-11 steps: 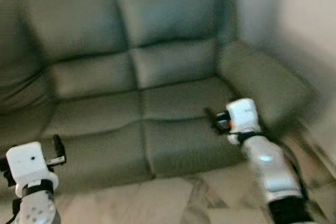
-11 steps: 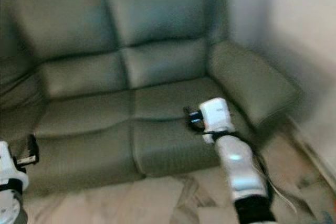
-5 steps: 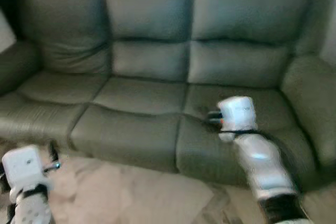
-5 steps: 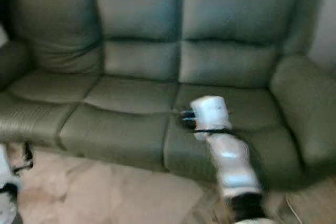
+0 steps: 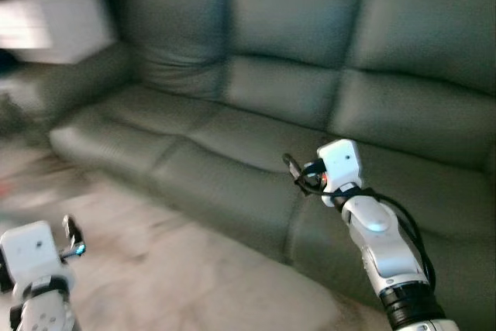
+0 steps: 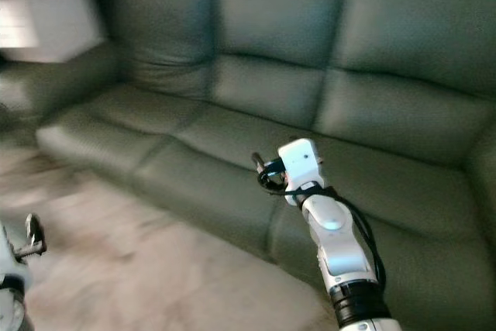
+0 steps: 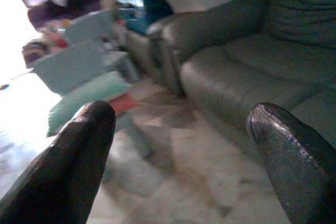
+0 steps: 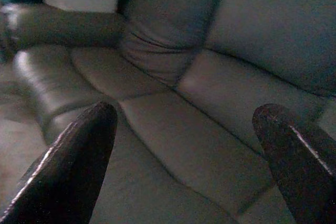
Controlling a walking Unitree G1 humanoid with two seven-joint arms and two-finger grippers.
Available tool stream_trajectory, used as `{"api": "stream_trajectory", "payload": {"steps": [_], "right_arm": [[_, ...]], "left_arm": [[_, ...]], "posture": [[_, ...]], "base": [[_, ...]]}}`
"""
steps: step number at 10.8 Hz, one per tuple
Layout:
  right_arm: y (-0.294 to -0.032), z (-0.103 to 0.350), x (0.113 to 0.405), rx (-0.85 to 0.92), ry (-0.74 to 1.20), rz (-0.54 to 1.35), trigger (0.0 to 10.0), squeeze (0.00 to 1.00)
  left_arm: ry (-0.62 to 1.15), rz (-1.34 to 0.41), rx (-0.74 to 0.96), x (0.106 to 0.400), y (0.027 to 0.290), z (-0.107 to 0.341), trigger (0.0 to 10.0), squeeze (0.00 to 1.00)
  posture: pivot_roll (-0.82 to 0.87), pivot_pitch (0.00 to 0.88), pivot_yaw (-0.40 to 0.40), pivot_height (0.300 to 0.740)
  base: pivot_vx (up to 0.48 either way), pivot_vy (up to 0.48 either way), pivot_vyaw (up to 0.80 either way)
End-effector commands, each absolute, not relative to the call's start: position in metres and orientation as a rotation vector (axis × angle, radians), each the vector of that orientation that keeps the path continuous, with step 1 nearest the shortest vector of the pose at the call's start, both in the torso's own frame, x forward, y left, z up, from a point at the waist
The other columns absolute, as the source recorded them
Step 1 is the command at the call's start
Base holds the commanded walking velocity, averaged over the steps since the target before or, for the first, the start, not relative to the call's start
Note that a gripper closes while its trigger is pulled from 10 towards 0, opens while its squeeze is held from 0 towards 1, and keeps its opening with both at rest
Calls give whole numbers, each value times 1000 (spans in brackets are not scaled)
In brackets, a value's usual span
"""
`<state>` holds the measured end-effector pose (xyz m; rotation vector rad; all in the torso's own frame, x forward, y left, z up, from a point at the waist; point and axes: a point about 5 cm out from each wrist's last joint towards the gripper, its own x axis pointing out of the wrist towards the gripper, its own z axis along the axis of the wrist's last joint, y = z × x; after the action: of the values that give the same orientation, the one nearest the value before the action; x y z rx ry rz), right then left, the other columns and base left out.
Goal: Move the pillow to the sofa
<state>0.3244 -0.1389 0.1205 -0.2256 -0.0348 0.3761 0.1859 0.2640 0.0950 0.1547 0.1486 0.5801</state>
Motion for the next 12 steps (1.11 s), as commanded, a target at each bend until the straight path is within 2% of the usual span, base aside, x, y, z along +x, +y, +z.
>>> {"api": "stream_trajectory", "payload": {"steps": [1,4,6,7,9,11,12], "right_arm": [[-145,120,324,-206,-36,355,10000,0],[-146,120,327,-158,-49,288,10000,0],[-147,118,327,-148,-49,269,10000,0],[-145,118,327,-187,-53,278,10000,0],[-140,121,330,-162,-63,314,10000,0],[-134,132,339,-189,-69,391,10000,0],[-129,137,342,-203,-78,427,10000,0]], "left_arm": [[160,582,160,184,265,93,10000,0],[153,520,178,199,265,96,10000,0],[139,535,217,202,269,101,10000,0],[136,546,220,203,270,101,10000,0],[120,555,190,204,264,99,10000,0],[101,610,135,200,259,94,10000,0],[95,625,116,199,256,92,10000,0]], "posture": [[-139,52,51,740],[-138,41,113,740],[-141,39,127,740],[-140,40,123,740],[-136,40,93,740],[-135,39,-13,740],[-136,38,-37,740]], "base": [[0,0,800],[0,0,0],[0,0,0],[0,0,800],[0,0,647],[0,0,0],[0,0,0]]}}
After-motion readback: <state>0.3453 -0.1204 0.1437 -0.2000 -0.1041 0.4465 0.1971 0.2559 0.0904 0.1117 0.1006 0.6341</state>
